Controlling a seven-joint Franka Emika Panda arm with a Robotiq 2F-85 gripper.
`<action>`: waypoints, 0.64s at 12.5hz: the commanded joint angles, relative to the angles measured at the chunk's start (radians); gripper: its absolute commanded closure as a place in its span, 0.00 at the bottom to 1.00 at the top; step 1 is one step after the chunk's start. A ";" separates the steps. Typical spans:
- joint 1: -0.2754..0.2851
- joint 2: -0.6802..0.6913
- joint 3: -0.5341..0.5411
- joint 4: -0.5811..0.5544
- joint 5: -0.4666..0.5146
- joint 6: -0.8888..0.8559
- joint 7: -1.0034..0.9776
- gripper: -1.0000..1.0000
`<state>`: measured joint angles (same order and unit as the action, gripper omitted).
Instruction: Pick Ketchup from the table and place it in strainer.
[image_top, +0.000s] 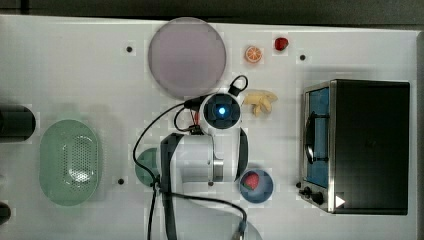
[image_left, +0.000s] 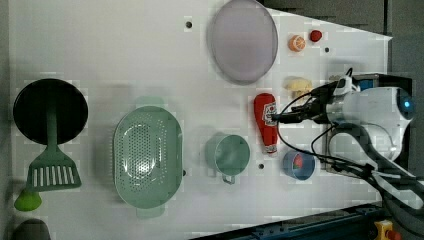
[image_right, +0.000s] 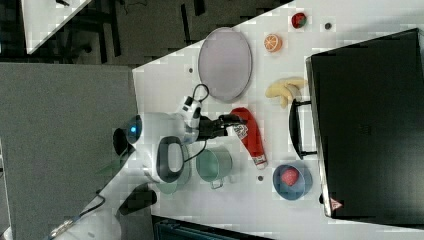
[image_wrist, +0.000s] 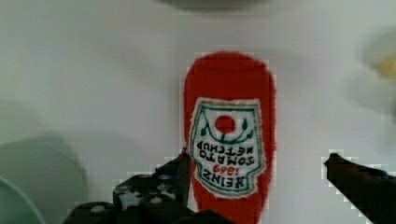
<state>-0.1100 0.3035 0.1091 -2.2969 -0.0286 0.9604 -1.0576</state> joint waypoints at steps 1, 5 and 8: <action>0.022 0.033 0.004 -0.036 -0.021 0.082 0.010 0.00; 0.024 0.097 0.000 -0.059 -0.021 0.148 0.044 0.04; 0.025 0.105 0.003 -0.056 -0.021 0.159 0.044 0.39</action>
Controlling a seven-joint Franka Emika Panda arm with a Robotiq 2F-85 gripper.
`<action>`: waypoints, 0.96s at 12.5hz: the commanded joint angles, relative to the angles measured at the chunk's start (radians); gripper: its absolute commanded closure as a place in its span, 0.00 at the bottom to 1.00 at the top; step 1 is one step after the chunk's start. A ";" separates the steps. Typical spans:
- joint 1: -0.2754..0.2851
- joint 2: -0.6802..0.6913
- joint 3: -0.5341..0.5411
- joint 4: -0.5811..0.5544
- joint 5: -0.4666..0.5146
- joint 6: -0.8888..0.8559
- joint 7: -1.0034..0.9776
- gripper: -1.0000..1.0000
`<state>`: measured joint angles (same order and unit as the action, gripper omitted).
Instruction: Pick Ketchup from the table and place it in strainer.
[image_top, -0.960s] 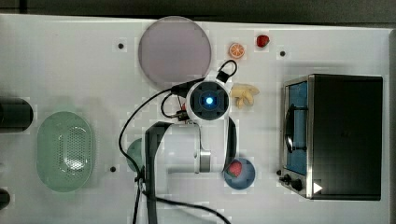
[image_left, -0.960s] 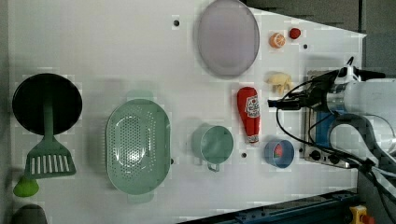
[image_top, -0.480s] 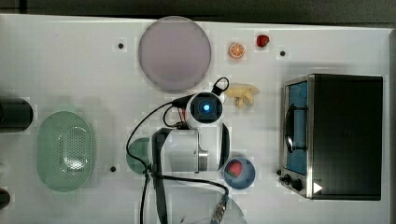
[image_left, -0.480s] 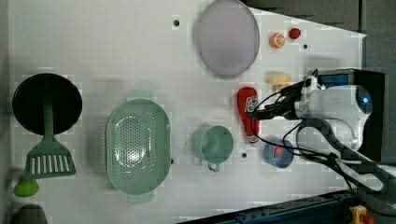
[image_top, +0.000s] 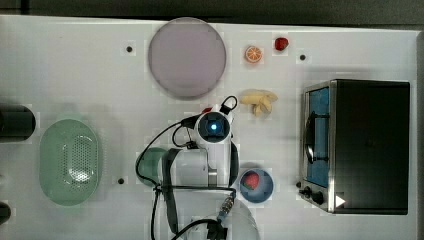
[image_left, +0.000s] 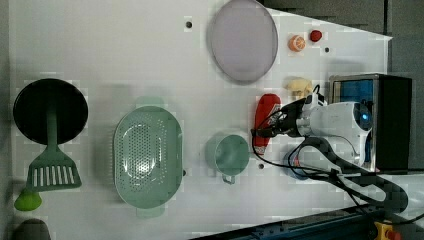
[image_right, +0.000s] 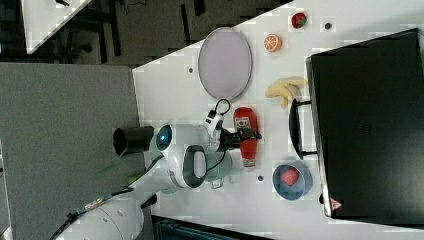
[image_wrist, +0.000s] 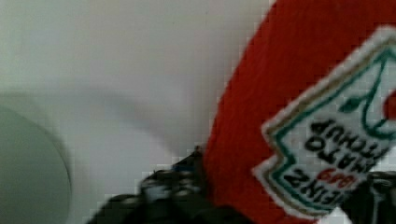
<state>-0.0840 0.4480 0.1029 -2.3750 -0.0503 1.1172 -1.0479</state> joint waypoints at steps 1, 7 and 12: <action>-0.001 -0.048 0.009 0.023 0.001 0.000 0.034 0.39; 0.000 -0.292 0.012 0.058 0.002 -0.234 0.035 0.39; 0.009 -0.516 0.086 0.151 0.009 -0.612 0.119 0.39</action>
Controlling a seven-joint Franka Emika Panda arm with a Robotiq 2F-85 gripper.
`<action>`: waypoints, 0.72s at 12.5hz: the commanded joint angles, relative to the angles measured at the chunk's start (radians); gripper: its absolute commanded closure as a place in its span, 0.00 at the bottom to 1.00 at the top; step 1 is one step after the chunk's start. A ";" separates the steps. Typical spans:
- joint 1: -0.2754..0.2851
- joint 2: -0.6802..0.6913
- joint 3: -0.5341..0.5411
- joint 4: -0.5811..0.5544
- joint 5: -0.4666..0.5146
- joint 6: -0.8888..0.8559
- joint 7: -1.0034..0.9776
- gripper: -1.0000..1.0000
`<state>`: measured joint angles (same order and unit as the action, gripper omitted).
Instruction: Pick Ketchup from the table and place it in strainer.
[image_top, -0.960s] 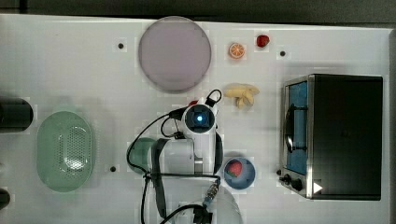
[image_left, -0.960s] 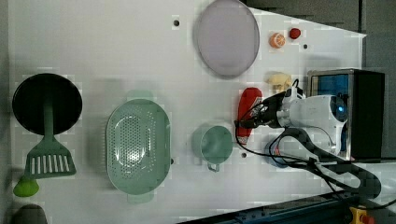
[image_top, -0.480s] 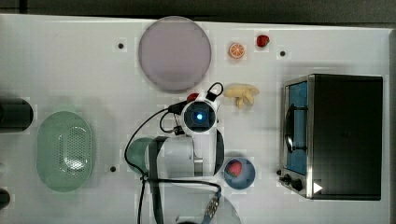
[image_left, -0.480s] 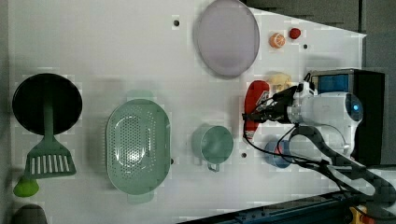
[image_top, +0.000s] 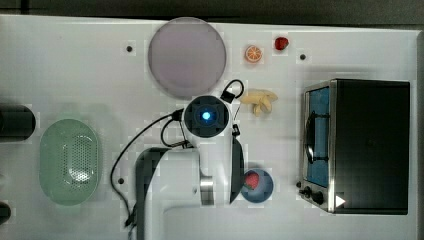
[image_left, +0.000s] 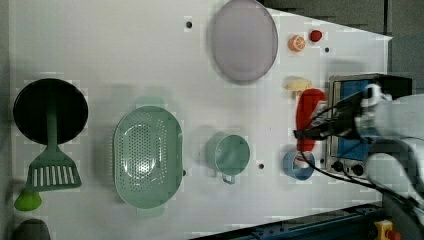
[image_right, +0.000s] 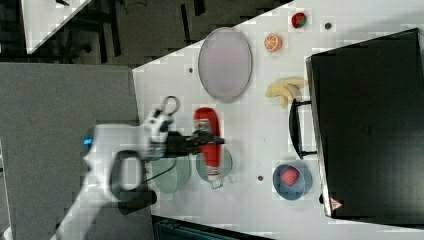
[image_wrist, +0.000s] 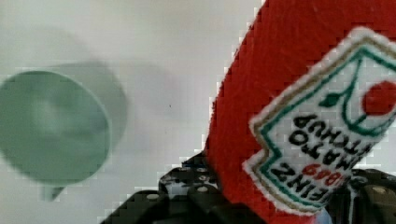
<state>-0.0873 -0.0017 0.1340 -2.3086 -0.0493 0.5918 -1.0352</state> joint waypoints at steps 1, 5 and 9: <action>0.016 -0.089 0.083 0.100 0.016 -0.136 0.167 0.39; 0.038 -0.103 0.232 0.146 0.117 -0.174 0.395 0.39; 0.049 -0.036 0.408 0.157 0.132 -0.105 0.724 0.39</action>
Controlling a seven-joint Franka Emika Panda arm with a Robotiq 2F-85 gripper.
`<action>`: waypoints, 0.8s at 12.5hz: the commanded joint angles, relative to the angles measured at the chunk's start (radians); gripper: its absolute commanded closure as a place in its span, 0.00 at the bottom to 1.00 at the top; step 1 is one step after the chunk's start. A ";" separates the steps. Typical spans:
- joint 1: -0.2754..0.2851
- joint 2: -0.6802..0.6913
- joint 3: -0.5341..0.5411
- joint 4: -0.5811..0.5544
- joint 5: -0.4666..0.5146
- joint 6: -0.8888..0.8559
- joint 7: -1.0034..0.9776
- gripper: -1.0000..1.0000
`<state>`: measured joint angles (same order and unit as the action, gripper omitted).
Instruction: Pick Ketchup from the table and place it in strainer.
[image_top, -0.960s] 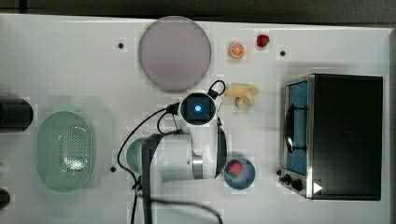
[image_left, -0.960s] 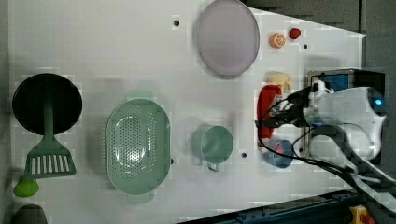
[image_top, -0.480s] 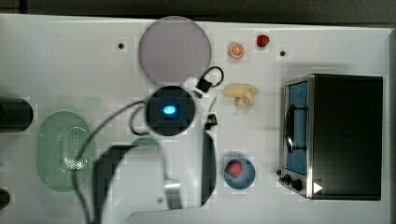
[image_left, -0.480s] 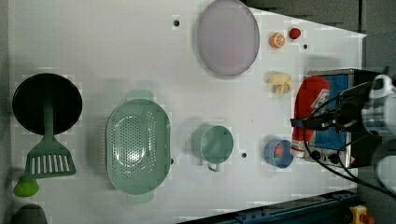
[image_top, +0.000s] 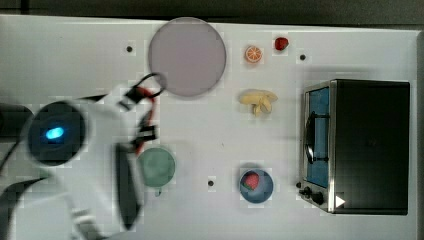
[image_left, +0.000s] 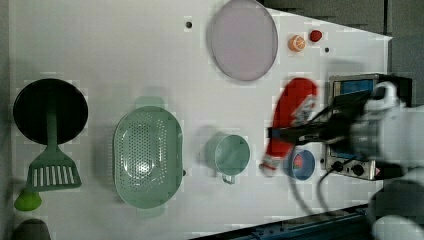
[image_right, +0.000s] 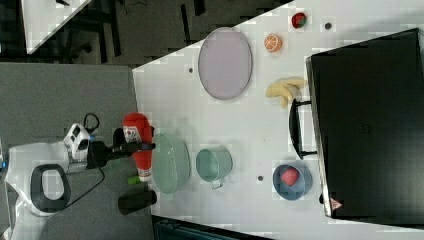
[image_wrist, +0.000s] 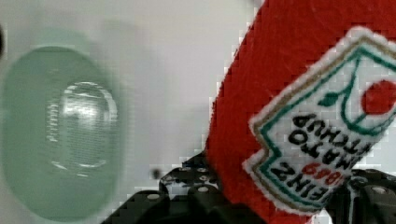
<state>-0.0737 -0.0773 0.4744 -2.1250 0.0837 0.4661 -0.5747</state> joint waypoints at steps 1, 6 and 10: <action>0.037 0.073 0.107 -0.027 -0.001 0.072 0.335 0.39; 0.056 0.309 0.239 -0.027 -0.013 0.376 0.589 0.39; 0.101 0.484 0.230 -0.029 -0.066 0.558 0.637 0.24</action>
<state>0.0352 0.4297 0.7104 -2.1543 0.0266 0.9985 -0.0171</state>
